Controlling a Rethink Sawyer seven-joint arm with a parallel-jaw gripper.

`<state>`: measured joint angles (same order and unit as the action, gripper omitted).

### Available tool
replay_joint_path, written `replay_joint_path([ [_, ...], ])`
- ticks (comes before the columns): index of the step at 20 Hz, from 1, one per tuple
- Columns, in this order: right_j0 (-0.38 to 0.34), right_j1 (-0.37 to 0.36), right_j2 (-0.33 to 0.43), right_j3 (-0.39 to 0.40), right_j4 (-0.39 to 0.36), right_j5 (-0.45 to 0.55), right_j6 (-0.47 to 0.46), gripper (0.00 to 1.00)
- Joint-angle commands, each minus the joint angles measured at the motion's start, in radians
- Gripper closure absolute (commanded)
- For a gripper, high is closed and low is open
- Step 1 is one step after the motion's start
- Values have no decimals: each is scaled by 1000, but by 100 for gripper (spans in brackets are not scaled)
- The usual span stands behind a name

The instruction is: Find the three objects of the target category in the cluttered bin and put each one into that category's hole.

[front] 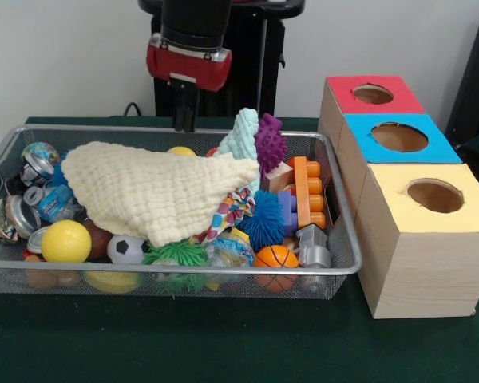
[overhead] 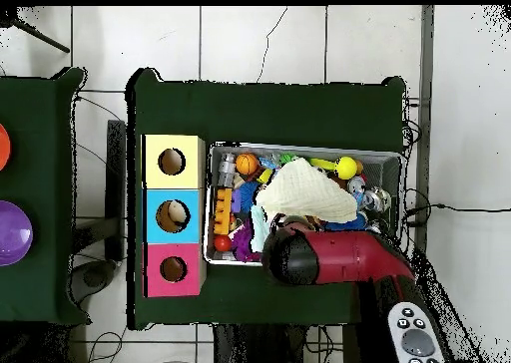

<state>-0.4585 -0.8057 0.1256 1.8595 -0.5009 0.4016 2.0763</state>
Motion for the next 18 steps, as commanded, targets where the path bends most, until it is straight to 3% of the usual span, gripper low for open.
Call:
replay_joint_path([
  [1,-104,18,158,-79,-100,112,-315,100],
  [9,-174,48,218,-127,-160,130,-329,100],
  [18,-193,42,248,-123,-192,148,-291,100],
])
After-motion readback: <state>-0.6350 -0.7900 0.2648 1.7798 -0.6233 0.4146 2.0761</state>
